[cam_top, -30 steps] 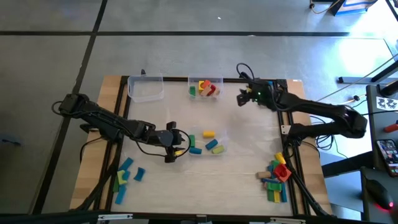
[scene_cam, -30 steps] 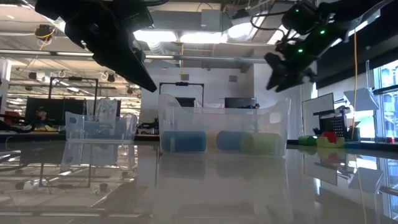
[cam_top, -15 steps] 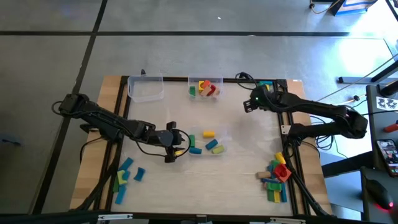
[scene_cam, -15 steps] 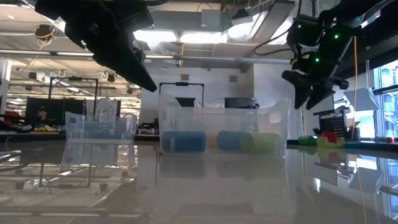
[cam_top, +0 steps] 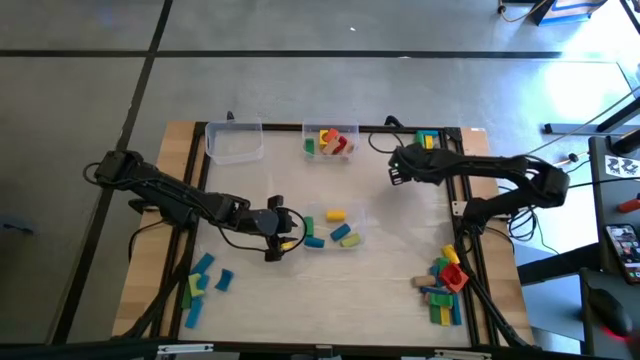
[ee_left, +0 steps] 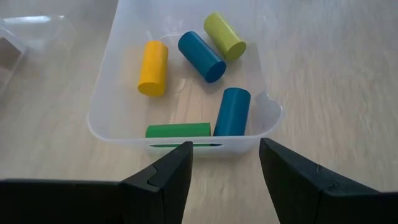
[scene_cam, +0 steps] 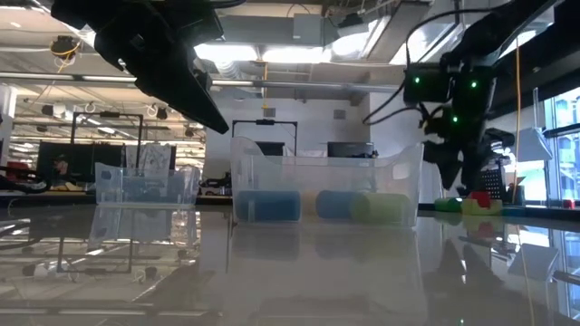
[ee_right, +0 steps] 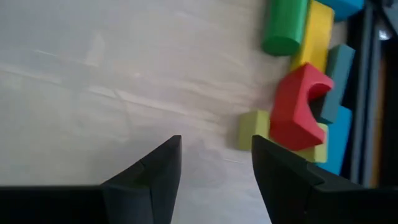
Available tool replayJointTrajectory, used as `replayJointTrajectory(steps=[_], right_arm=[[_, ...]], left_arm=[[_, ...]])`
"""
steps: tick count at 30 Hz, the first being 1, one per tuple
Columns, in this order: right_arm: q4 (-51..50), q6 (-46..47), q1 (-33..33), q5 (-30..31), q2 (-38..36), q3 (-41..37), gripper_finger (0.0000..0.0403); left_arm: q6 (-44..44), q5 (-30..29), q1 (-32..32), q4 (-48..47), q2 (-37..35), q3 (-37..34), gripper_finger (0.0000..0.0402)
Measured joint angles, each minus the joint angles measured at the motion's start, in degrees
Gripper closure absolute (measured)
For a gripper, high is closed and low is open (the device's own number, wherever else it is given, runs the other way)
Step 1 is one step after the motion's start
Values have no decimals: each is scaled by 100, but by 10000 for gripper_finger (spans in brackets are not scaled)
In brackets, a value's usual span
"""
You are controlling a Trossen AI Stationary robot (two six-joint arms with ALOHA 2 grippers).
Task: Sort blocks by size
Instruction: Put the light green arch block into the top right transparent bin
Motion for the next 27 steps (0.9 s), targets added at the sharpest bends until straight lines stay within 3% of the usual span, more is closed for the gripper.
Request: replayJointTrajectory(steps=[15,27], right_arm=[[59,48,-614,86,789,0,210],[465,-137,-608,101,1223,3,210]], left_arm=[[2,-2,1,0,0,0,219],[2,-1,1,-4,0,0,219]])
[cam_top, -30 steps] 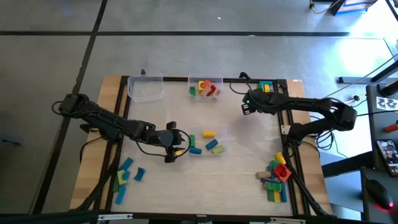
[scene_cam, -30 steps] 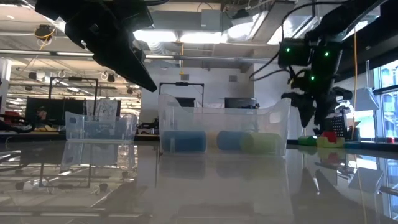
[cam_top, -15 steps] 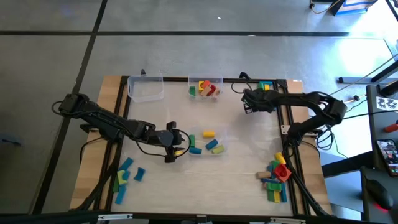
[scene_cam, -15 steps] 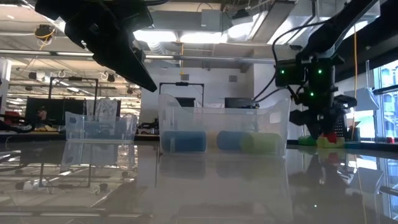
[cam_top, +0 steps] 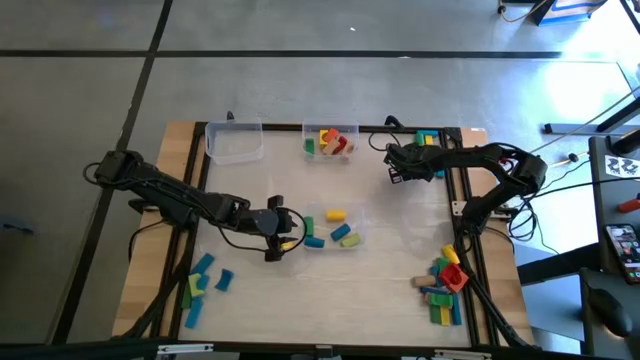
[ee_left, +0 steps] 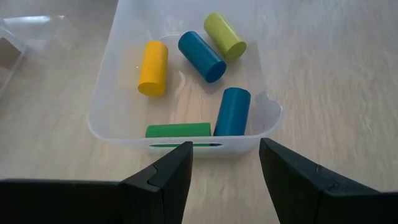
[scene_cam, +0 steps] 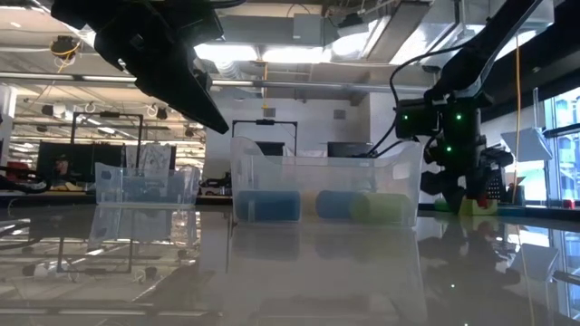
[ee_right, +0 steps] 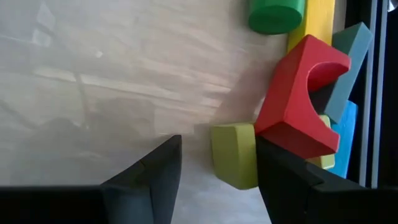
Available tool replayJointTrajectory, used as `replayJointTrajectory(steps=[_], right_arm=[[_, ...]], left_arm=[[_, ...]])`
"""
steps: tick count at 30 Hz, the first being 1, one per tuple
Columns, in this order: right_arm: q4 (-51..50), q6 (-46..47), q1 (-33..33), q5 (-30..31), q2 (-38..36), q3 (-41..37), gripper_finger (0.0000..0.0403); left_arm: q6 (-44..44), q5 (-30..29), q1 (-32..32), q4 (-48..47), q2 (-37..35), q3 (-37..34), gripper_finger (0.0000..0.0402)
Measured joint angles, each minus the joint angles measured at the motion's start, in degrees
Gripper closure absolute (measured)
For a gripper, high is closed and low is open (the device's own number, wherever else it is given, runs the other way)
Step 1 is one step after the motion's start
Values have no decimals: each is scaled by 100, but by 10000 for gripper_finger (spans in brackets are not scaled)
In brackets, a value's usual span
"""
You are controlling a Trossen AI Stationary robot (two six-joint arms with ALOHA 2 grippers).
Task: Sort blocks by size
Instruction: Put the light green arch block into the top right transparent bin
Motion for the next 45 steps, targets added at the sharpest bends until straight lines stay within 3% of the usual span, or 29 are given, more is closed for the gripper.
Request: replayJointTrajectory(steps=[6,18,26,39,45], right_arm=[[16,-144,2,37,77,13,222],[-59,-502,15,77,80,8,355],[-66,-545,9,-97,-6,0,338],[-206,-416,11,-1586,-934,-18,345],[41,-477,13,-1945,-1280,-17,344]], left_arm=[[0,0,1,-1,0,0,219],[0,0,1,-2,0,0,219],[0,0,1,-3,0,0,219],[1,0,0,-3,0,0,219],[1,-1,1,-1,0,0,219]])
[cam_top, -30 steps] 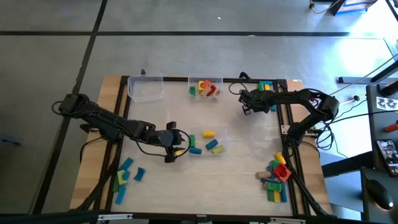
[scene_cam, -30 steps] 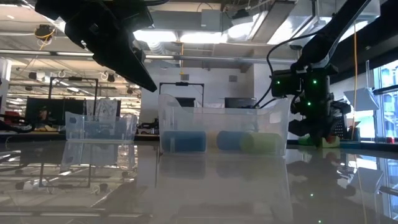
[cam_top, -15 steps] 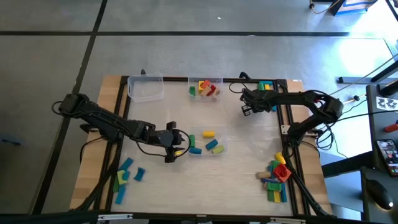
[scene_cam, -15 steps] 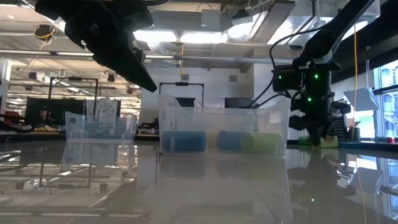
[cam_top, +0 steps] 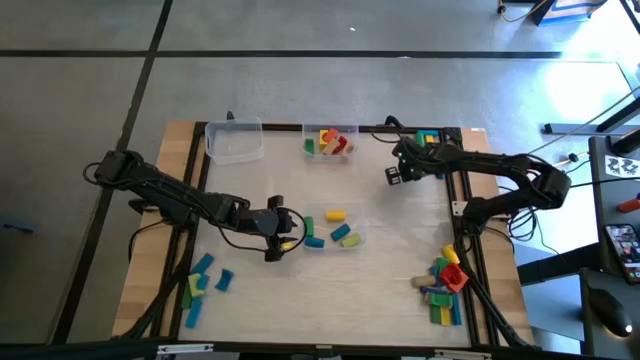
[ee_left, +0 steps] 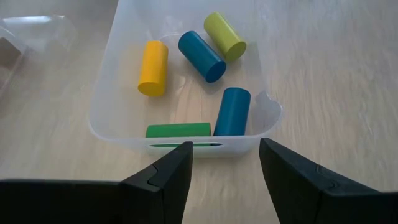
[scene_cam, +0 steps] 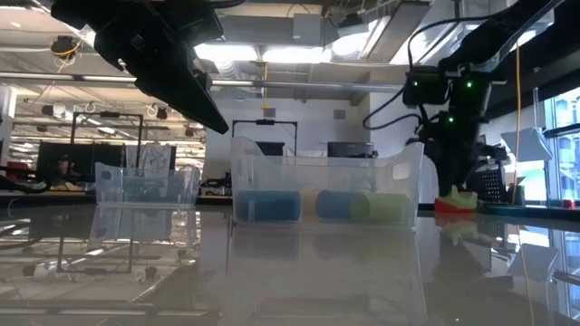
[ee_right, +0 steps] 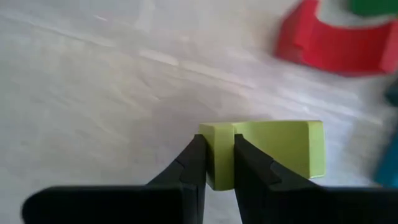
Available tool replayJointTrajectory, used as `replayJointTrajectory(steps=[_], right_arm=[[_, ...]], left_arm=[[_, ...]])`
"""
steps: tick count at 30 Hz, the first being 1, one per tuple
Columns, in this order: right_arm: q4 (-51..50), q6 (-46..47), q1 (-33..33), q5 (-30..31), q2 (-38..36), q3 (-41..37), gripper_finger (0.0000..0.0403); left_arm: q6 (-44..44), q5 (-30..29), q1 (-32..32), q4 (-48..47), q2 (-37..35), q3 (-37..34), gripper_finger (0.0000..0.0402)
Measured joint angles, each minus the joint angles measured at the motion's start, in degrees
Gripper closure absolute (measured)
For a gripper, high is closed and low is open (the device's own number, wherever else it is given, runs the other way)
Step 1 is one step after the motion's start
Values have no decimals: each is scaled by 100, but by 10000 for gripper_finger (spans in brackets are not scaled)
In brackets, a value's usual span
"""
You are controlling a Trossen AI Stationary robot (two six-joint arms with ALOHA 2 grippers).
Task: Sort blocks by size
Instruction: Put the light green arch block into the top right transparent bin
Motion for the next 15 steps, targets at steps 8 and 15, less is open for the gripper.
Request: replayJointTrajectory(steps=[8,15], right_arm=[[1041,-245,2,-308,-200,6,343],[2128,-311,136,-439,-188,9,343]], left_arm=[[2,0,-1,0,-1,0,219],[0,2,0,0,0,0,219]])
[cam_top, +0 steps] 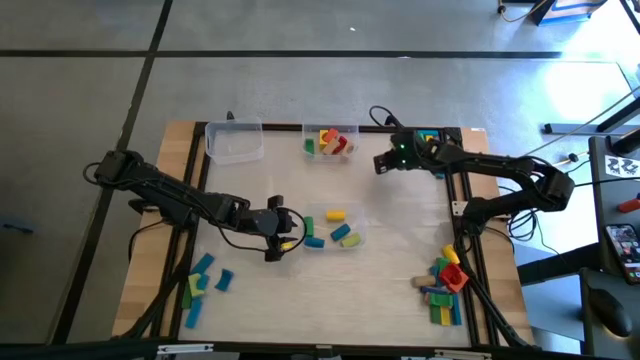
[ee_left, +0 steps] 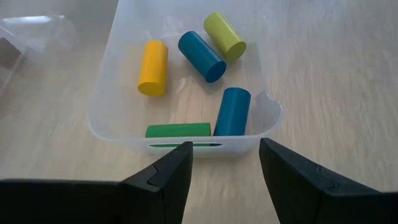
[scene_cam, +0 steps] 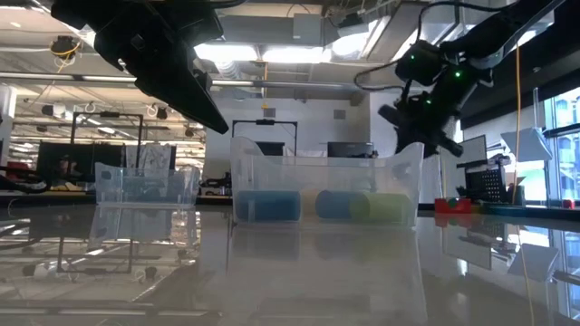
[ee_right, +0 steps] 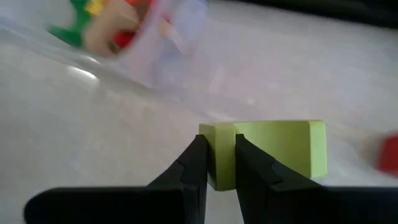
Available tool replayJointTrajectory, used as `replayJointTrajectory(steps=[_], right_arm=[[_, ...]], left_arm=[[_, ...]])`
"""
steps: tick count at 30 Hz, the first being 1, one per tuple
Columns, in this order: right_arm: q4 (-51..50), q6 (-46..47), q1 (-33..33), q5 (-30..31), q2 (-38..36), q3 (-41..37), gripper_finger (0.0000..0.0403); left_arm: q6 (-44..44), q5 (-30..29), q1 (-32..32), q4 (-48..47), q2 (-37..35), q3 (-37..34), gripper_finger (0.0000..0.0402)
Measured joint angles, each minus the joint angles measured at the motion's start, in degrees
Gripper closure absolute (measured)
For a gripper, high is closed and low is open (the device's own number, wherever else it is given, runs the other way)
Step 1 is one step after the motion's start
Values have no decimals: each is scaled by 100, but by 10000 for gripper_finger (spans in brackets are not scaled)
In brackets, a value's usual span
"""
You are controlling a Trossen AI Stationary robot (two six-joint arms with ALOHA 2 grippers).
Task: Sort blocks by size
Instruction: Put the light green arch block into the top right transparent bin
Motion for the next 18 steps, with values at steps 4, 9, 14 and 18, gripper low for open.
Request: replayJointTrajectory(steps=[4,9,14,18], right_arm=[[509,-64,143,-3,0,1,343],[1267,-162,286,-10,-1,1,342],[2011,-259,292,-111,1,1,342],[2516,-301,292,-149,5,1,342]], left_arm=[[2,-2,0,1,-2,0,219],[2,-2,-2,2,-2,0,219],[2,-1,-1,2,-2,0,219],[2,0,-2,4,-2,0,219]])
